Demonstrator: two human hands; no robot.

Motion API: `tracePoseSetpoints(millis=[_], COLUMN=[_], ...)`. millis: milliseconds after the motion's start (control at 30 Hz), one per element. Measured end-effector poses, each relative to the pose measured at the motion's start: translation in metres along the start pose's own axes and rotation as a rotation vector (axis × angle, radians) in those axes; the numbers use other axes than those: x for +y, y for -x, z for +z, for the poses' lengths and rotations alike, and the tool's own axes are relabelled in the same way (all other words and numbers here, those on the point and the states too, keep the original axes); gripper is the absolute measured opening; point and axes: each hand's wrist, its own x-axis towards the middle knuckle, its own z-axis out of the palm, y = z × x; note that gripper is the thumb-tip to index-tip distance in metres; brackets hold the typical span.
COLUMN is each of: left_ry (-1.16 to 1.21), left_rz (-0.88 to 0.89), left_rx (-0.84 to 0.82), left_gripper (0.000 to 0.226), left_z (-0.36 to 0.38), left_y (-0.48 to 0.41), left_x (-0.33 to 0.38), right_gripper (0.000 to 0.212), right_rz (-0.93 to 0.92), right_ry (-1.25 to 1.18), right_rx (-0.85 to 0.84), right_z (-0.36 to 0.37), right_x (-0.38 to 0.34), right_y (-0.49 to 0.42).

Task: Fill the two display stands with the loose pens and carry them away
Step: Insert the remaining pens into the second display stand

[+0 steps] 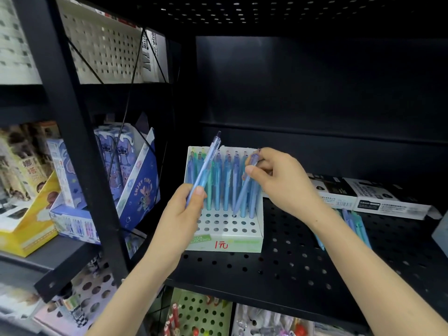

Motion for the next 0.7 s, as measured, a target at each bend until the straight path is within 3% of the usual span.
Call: tracePoseSetpoints(millis=[233,333,467,600,700], left_ry=[0.021,0.015,0.023,0.036,0.043], left_rz=[0.018,0.023,0.027,0.017,0.016], left_rx=[-0.002,0.003,0.012,0.012,0.011], left_gripper=[0.033,0.034,0.034,0.034,0.035], left_z=[-0.001,-0.002,-0.004,-0.005,-0.004], left_y=[-0.006,-0.009,-0.012,-0.013,-0.013], left_x=[0.000,0.000,0.002,0.004,0.006], right_gripper=[0.018,0.012,0.021,0.006,0.020], right_rz=[-0.122,-0.135,-0.161,-0.168,-0.178], right_ry=[0.230,0.226,0.205,0.209,0.228], right_rx=[0.007,-0.057,-0.109,-0.088,-0.013], right_z=[-0.003,-0.005,-0.005,-0.005,-0.004], right_x=[-0.004,-0.006,-0.010,-0.013,-0.014], right_y=[-0.006,-0.010,-0.011,-0.015,-0.020])
